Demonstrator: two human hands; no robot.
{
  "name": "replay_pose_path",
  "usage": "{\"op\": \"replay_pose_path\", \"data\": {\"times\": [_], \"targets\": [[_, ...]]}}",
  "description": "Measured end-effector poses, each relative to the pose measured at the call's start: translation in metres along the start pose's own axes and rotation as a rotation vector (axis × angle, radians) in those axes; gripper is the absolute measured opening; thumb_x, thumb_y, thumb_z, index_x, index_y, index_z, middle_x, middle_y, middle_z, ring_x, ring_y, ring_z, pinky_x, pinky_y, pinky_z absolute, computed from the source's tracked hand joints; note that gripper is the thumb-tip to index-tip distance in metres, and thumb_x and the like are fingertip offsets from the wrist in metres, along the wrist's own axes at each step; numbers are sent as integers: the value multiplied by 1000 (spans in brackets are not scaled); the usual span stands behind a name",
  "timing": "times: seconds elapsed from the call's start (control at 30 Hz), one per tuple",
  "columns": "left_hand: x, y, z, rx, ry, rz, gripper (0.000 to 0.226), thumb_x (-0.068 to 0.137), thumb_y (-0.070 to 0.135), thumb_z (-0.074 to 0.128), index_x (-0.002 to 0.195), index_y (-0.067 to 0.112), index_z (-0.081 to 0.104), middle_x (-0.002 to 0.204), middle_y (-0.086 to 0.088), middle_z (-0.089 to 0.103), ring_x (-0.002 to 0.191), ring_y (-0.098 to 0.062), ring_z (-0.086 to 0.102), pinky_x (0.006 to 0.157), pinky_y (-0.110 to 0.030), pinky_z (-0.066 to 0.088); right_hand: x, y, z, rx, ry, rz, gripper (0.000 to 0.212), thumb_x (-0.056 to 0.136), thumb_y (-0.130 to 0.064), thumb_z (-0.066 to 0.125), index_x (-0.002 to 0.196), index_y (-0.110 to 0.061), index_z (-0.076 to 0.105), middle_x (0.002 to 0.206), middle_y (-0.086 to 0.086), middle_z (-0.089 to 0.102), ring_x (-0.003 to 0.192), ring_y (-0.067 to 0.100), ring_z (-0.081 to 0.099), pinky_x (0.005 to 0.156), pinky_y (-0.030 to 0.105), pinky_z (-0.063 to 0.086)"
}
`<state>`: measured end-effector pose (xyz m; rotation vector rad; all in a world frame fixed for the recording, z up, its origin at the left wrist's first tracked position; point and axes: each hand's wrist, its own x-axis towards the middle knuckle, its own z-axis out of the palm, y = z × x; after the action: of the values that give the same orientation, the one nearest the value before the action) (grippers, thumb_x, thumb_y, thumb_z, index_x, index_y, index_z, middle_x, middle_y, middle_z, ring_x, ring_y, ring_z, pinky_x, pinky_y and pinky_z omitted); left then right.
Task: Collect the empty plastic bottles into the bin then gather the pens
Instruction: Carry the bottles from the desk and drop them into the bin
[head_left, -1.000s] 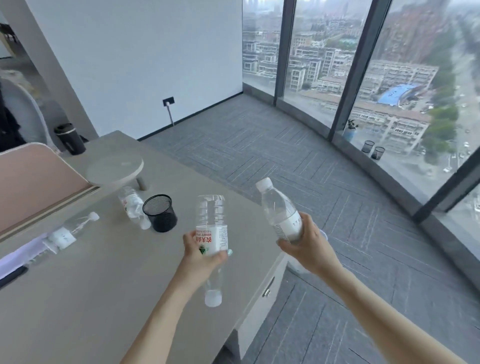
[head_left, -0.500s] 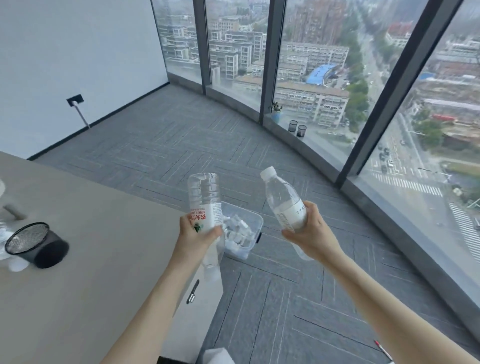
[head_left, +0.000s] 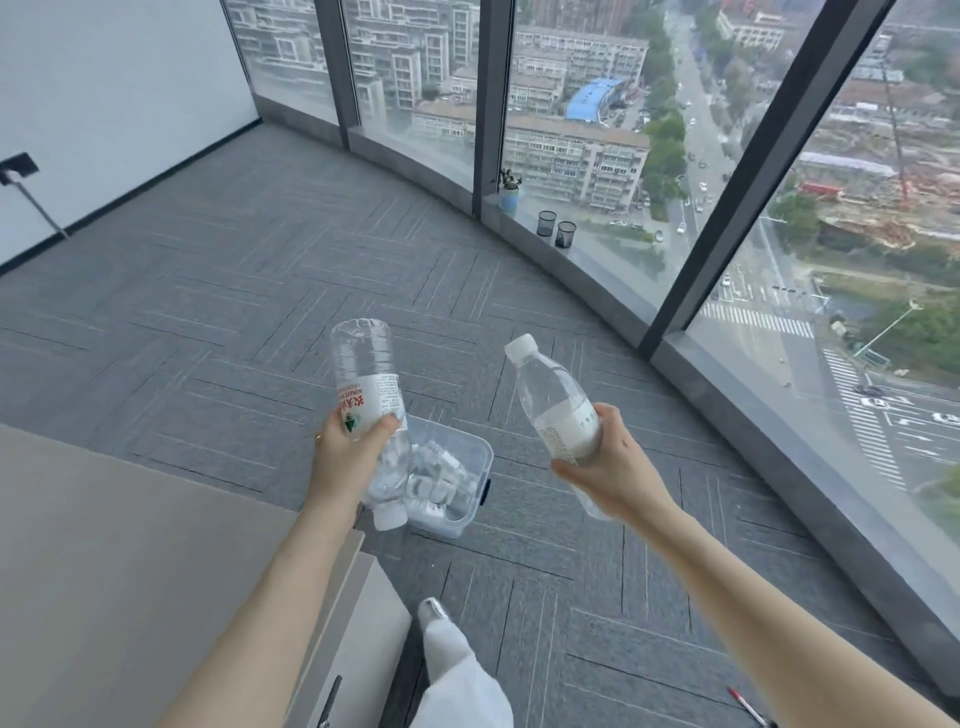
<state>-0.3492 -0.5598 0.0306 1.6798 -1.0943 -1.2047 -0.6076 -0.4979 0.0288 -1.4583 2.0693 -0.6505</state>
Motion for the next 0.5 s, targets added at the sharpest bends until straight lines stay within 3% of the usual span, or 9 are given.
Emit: {"op": "replay_pose_path", "data": {"times": [0.07,0.2,0.3,0.4,0.5], "targets": [[37,7,6,-5,-15,-30,35,84,25,64,115,13,52,101,-8,63,70,-12,56,57,-25,42,40,-9,7,-14,-32,0,62,73,-33,71,123,-24,35,106,-9,50,92,14,51,59,25,39],[106,23,11,39,8,-58,53,81,27,66,128,15,45,120,-9,57,79,-12,57,55,-23,40,119,-33,25,-77,-85,-8,63,71,-33,71,124,-21,39,114,-3,51,104,18,50,80,35,46],[149,34,12,66,20,-89,71,83,26,65,142,20,26,132,-5,45,91,-17,55,54,-20,37,168,-50,41,-180,-72,-30,67,72,-36,71,128,-17,40,122,2,46,116,23,40,97,36,36],[178,36,13,71,50,-116,66,84,24,64,138,19,26,129,-7,46,80,-12,55,52,-19,37,207,-60,60,-323,-20,-50,70,71,-43,70,130,-20,42,125,4,40,120,26,33,106,38,21],[204,26,11,60,74,-210,61,84,24,64,133,16,29,125,-9,49,73,-6,53,52,-20,38,241,-61,83,-366,-75,-16,66,70,-42,69,128,-24,44,123,4,38,118,28,33,105,40,21]]}}
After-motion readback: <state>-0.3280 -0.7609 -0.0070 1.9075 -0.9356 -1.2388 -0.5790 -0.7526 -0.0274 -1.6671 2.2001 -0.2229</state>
